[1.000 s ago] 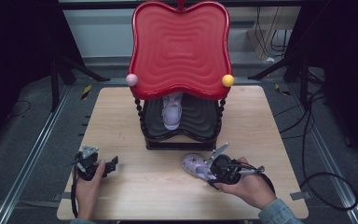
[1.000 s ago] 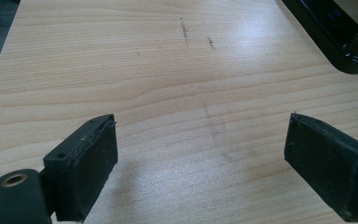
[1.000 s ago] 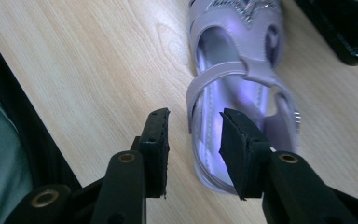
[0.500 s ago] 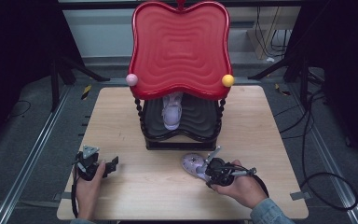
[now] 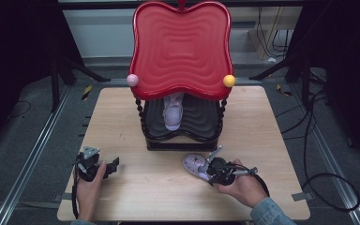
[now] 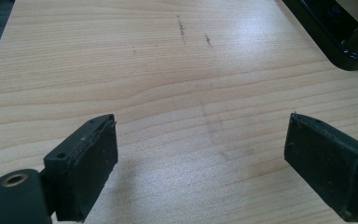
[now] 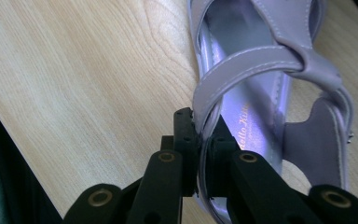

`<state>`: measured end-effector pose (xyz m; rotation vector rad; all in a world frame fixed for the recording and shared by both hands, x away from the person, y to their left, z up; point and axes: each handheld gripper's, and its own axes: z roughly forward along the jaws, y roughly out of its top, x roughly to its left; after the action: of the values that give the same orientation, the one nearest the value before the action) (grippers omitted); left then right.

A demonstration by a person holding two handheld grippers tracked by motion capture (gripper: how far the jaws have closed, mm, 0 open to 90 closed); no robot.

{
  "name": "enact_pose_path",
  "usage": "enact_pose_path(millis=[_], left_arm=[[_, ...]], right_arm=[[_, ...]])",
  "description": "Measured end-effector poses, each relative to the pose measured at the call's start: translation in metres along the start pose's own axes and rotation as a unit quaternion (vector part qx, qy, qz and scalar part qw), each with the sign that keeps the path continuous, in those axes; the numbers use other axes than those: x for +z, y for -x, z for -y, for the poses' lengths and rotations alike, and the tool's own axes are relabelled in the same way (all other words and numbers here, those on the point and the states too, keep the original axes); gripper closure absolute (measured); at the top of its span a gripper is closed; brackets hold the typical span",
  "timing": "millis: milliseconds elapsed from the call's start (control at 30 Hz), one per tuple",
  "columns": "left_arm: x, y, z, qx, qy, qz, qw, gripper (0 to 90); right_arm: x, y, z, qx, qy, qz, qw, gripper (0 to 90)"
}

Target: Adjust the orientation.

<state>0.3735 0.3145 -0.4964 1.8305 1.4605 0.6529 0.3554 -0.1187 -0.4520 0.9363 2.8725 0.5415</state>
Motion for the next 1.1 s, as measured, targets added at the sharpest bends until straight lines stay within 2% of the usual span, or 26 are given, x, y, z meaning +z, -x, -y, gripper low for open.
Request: enact_pose_path(millis=[100, 167, 300, 467, 533, 600, 700, 1100], left_arm=[[0.000, 0.000, 0.000, -0.001, 0.001, -0.001, 1.0000, 9.1], [0.000, -0.001, 0.000, 0.000, 0.000, -0.001, 1.0000, 9.1], [0.000, -0.001, 0.000, 0.000, 0.001, 0.000, 1.0000, 9.1], [0.001, 0.001, 0.000, 0.003, 0.000, 0.002, 1.0000, 8.6], [0.002, 0.001, 0.000, 0.005, -0.003, 0.004, 1.0000, 8.4], [0.002, 0.002, 0.000, 0.008, -0.005, 0.003, 0.9999, 8.4], [0.003, 0.002, 0.001, 0.010, -0.006, 0.004, 0.9999, 7.9], [0.007, 0.004, 0.002, 0.013, -0.016, 0.005, 0.9998, 4.9]], right_arm=[[-0.004, 0.003, 0.002, 0.006, 0.018, -0.006, 0.9998, 86.5], [-0.008, 0.005, 0.004, 0.015, 0.038, -0.019, 0.9990, 86.5], [-0.019, 0.007, 0.009, 0.030, 0.079, -0.045, 0.9954, 86.4], [-0.034, 0.006, 0.016, 0.040, 0.140, -0.067, 0.9870, 86.5], [-0.039, 0.004, 0.016, 0.040, 0.155, -0.070, 0.9846, 86.5], [-0.044, 0.002, 0.017, 0.038, 0.168, -0.068, 0.9827, 86.5], [-0.051, 0.000, 0.016, 0.042, 0.190, -0.071, 0.9782, 86.5], [-0.074, 0.000, 0.006, 0.050, 0.250, -0.073, 0.9641, 86.4]])
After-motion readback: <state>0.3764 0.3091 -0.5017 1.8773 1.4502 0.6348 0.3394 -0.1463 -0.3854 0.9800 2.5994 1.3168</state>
